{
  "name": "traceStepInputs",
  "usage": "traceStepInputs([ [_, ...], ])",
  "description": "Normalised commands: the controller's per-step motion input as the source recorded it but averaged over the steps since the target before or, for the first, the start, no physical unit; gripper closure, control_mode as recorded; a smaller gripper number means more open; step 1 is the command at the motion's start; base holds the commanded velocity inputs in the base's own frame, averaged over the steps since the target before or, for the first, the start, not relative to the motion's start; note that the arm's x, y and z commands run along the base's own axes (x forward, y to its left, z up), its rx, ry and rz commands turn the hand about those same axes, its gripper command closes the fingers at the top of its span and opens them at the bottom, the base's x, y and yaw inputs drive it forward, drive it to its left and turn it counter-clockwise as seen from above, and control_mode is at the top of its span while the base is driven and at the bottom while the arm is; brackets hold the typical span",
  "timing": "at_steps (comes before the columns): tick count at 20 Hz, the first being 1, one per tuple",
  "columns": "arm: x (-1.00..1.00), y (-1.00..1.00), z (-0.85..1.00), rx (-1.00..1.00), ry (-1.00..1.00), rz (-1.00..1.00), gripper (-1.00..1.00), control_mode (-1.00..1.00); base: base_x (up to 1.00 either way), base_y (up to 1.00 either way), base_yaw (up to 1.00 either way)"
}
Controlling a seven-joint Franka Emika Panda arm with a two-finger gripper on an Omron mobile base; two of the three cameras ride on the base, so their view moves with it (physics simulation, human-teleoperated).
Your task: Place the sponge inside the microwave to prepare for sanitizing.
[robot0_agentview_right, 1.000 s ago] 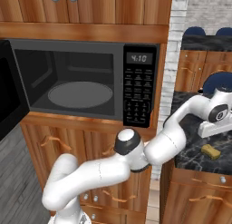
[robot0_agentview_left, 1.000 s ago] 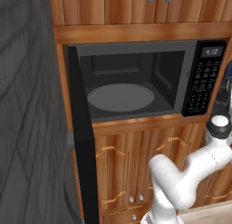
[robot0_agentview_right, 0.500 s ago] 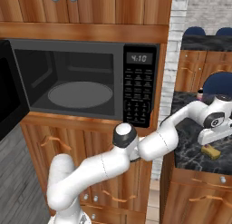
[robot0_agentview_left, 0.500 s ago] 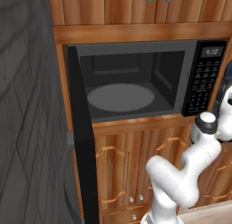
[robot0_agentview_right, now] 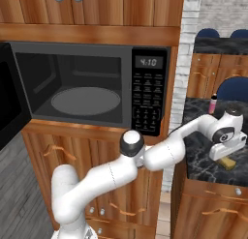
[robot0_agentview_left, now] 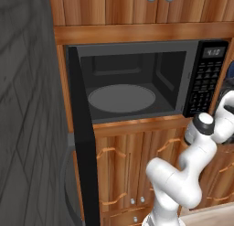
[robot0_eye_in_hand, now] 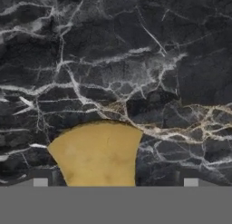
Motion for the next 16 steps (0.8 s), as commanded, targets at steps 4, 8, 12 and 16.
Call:
traceStepInputs([
  [4, 0.08, -0.38, -0.18, 0.00, 0.00, 0.00, -1.00, -1.00, 0.00, 0.00, 0.00],
  [8, 0.00, -0.25, -0.29, 0.00, 0.00, 0.00, -1.00, -1.00, 0.00, 0.00, 0.00],
  [12, 0.00, -0.05, -0.42, 0.07, 0.03, 0.00, -1.00, -1.00, 0.00, 0.00, 0.00],
  [16, 0.00, 0.00, -0.44, 0.17, 0.06, 0.00, -1.00, -1.00, 0.00, 0.00, 0.00],
])
